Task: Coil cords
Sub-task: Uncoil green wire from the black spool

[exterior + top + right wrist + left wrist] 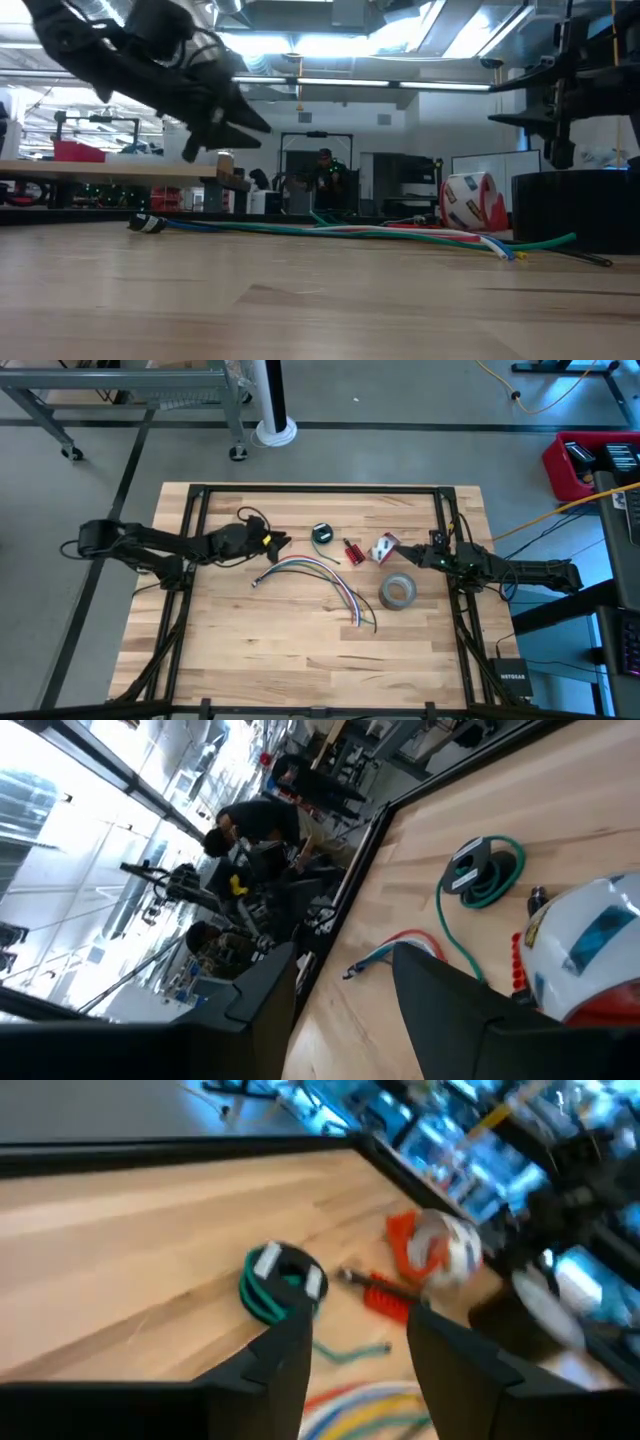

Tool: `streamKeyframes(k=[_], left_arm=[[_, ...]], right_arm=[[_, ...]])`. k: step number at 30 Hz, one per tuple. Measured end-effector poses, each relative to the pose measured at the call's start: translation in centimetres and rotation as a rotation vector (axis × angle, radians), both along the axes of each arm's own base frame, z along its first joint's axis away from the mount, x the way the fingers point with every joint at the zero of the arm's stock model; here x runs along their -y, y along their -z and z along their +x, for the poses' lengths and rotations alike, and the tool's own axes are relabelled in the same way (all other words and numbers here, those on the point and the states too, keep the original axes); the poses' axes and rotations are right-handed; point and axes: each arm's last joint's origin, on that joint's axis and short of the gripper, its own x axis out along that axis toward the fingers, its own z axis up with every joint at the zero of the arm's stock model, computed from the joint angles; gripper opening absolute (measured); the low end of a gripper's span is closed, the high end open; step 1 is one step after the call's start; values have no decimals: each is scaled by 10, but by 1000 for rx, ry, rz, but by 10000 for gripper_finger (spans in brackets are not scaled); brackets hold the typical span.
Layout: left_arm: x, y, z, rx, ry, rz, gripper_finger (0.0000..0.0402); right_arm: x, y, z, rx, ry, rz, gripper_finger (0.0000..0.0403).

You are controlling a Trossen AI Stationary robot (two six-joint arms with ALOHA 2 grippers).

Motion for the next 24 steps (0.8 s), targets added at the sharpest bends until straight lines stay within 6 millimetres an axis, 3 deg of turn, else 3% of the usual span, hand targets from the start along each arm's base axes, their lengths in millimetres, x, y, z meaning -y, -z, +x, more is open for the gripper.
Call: streamKeyframes(k=[7,16,24], left_arm=[[-28,14,32,-46,-100,-88,159],[-59,22,75,-60,26,-174,159],[-88,28,76,-199,-21,-228,159]], right_arm=[[0,0,0,0,14,2,172],[0,0,0,-1,15,2,172],[0,1,0,-10,-17,3,172]])
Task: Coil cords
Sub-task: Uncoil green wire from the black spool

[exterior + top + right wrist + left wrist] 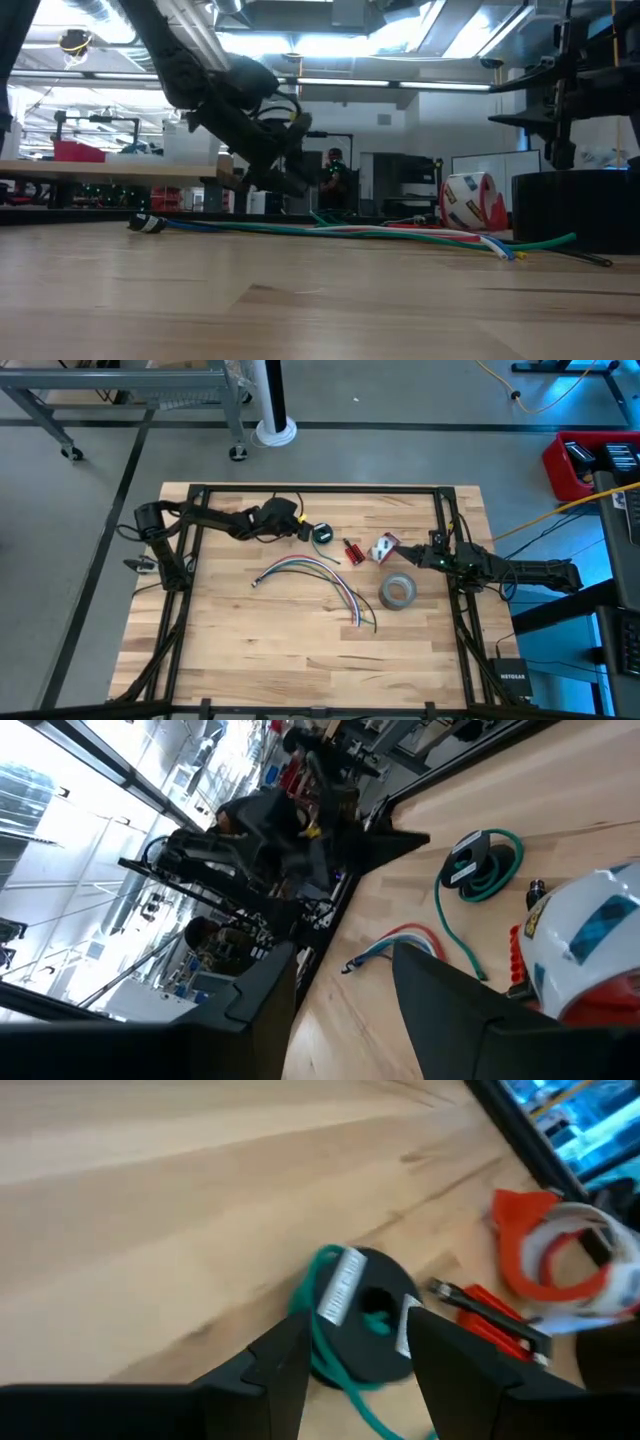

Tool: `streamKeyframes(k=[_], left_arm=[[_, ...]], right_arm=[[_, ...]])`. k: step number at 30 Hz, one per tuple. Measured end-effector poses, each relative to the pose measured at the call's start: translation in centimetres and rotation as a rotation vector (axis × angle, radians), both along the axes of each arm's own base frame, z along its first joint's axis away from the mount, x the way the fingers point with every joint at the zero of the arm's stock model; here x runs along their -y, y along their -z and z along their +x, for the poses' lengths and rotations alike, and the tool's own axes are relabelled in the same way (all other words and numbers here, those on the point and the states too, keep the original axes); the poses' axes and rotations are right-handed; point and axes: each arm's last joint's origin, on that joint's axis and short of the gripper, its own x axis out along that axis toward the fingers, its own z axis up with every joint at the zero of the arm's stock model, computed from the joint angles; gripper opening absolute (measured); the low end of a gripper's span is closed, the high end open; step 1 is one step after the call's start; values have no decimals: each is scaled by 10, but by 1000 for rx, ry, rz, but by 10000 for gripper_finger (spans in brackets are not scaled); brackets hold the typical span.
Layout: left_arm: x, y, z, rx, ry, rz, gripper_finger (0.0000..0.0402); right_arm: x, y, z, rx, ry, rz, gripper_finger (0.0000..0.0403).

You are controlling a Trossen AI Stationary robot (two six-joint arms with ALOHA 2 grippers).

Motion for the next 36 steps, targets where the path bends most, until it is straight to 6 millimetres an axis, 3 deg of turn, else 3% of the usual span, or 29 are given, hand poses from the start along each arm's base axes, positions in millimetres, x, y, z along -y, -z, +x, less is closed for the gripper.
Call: streamKeyframes(k=[6,19,29,36], left_arm=[[-10,-1,-3,23,54,-60,159],[-10,4,-6,-7,37,-121,156],[-24,20,19,-14,83,-176,141],[-30,16,20,9,92,-192,141]], right_arm=[[0,2,0,-16,-1,0,172],[0,2,0,-20,-1,-2,172],[-1,2,0,-19,-19,-1,172],[-1,2,0,-19,-36,-1,172]])
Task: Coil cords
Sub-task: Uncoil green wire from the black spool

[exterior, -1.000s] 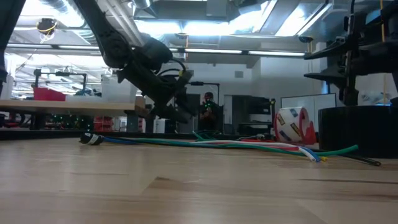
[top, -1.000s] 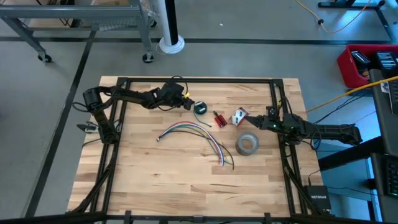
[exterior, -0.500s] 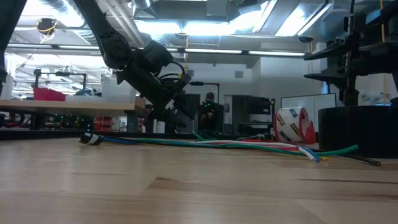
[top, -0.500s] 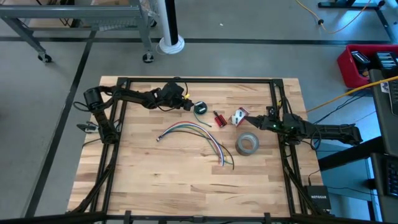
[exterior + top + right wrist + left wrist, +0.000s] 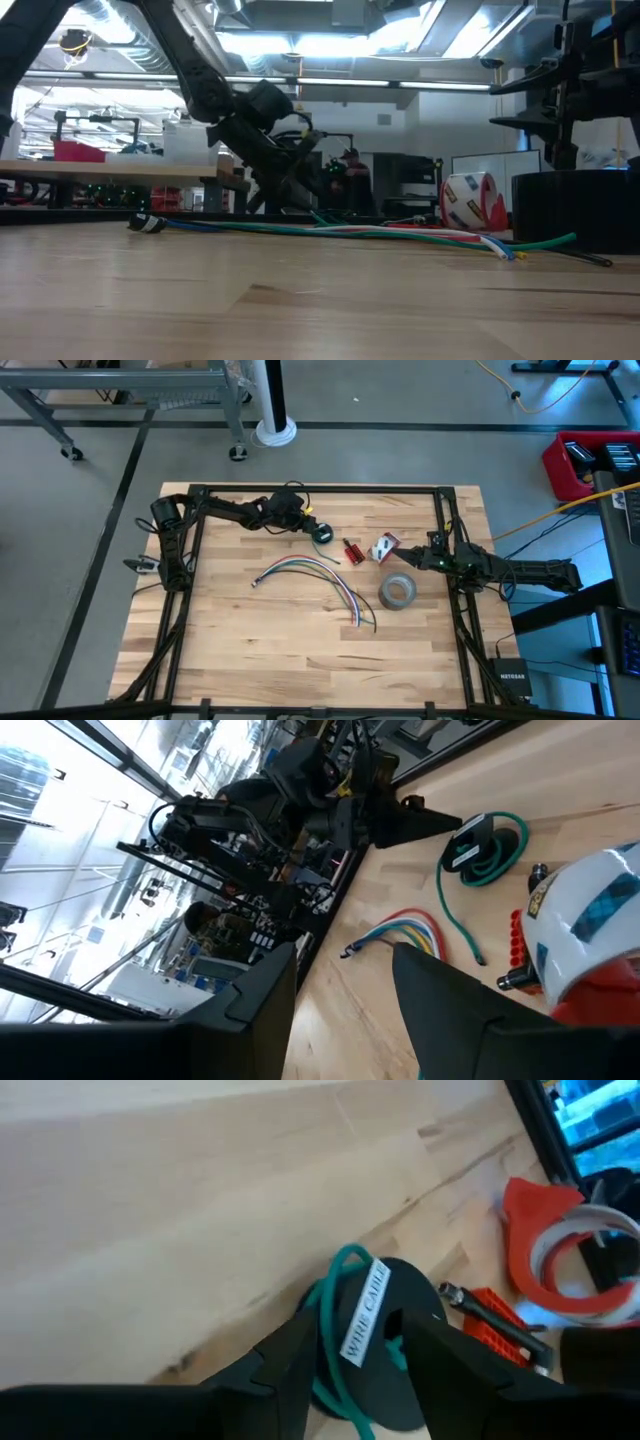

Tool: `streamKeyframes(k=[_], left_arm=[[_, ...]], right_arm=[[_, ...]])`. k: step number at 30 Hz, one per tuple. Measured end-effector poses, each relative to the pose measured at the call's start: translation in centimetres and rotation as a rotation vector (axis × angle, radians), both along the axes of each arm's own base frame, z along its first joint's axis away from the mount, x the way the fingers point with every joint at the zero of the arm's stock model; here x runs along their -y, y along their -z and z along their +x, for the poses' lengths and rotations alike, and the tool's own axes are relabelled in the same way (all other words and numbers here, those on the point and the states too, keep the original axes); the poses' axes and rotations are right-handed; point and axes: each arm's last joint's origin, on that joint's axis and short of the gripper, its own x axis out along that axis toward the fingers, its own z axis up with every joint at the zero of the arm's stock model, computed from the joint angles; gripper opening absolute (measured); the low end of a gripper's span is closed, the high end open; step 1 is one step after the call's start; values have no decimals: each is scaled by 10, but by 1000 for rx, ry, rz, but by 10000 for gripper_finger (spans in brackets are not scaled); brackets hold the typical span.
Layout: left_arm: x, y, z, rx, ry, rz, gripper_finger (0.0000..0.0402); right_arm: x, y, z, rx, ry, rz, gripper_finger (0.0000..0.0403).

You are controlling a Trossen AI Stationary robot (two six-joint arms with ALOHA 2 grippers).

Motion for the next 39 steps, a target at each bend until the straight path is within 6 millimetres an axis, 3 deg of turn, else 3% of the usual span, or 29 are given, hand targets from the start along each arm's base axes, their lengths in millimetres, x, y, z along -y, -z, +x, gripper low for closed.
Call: streamKeyframes(k=[12,20,28,32,39], left_arm=[[15,23,22,12,136,-106,101],[10,17,28,88,138,-80,12],[-2,8,27,172,75,-44,2],[-13,-12,23,262,54,27,0],[-23,-84,1,419,46,181,0]], right_arm=[[0,0,0,0,0,0,172],[0,0,0,0,-1,0,172],[0,0,0,0,0,0,172],[0,0,0,1,0,-1,172],[0,0,0,1,0,0,172]])
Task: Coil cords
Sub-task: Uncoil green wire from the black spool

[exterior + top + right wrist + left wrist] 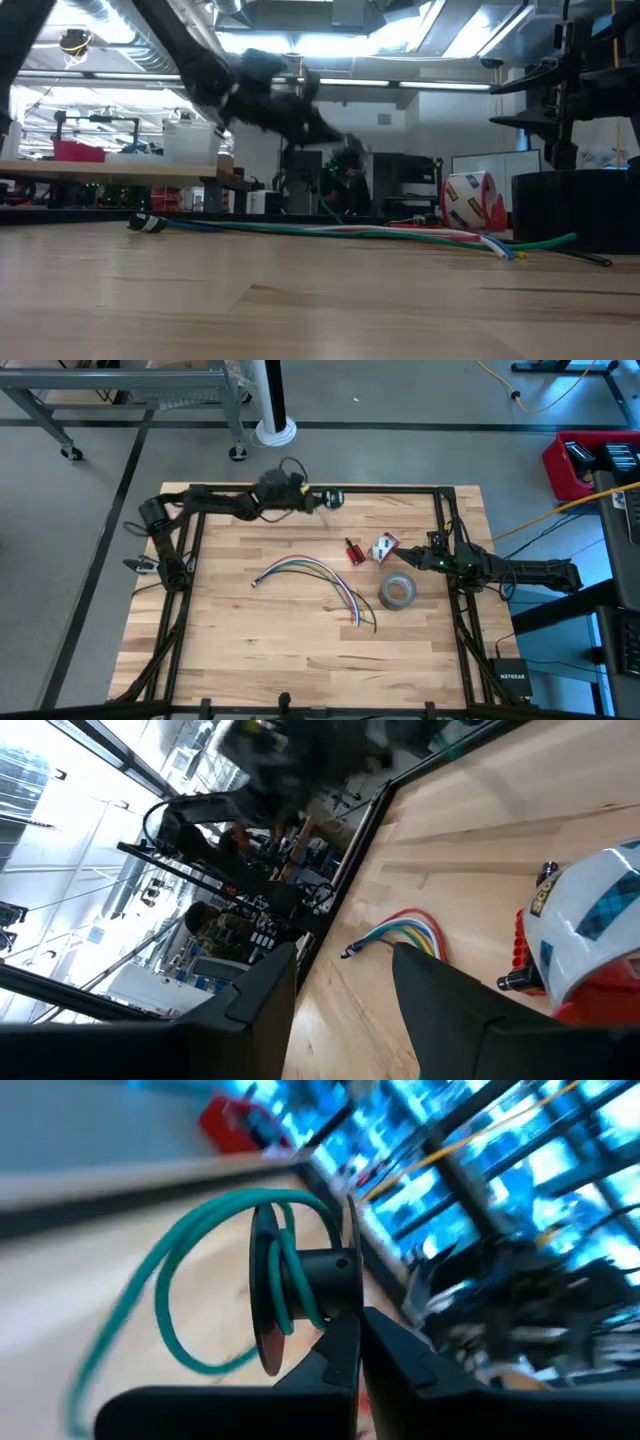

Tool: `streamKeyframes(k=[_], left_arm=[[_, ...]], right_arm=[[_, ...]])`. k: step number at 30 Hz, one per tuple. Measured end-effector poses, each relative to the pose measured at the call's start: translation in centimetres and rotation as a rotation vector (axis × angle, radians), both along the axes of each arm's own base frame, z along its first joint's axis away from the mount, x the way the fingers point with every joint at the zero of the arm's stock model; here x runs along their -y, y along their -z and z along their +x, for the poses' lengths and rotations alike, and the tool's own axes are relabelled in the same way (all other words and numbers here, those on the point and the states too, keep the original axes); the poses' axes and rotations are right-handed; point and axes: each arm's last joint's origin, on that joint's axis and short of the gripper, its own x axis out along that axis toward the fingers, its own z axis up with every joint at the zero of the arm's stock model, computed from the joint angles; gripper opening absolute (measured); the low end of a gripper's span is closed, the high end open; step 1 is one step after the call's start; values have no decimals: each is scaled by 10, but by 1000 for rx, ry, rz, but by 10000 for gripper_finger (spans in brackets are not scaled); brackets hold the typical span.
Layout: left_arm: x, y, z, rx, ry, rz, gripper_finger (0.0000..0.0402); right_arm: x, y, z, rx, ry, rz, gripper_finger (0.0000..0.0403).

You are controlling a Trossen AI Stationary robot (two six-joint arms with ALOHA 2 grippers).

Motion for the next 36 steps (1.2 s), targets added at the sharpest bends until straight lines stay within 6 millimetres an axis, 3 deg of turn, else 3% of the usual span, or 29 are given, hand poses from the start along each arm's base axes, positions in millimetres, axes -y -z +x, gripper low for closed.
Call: streamKeyframes(k=[3,5,7,10,13,16,19,26,30,36], left_arm=[[12,-45,-13,102,47,63,0],[34,-67,-17,109,114,103,0],[60,-77,-21,38,191,109,0],[95,-75,-31,-168,196,84,0],[117,-73,-47,-400,26,178,0],[130,-73,-63,-622,-271,367,0],[135,-74,-70,-709,-496,464,0],[152,-82,-44,-561,-386,613,0],[160,-103,-26,-325,-334,749,0],[174,-118,-9,49,-34,856,0]], right_arm=[[0,0,0,0,0,0,172],[0,0,0,0,0,0,172],[0,0,0,-1,5,-1,172],[1,0,0,-1,36,-4,172],[2,0,0,-3,56,-11,172],[2,0,-1,-9,69,-31,172],[2,0,-1,-4,69,-31,172],[2,-1,-1,1,73,-32,172],[2,-3,-1,17,86,-34,172],[1,-16,-1,123,59,-143,172]])
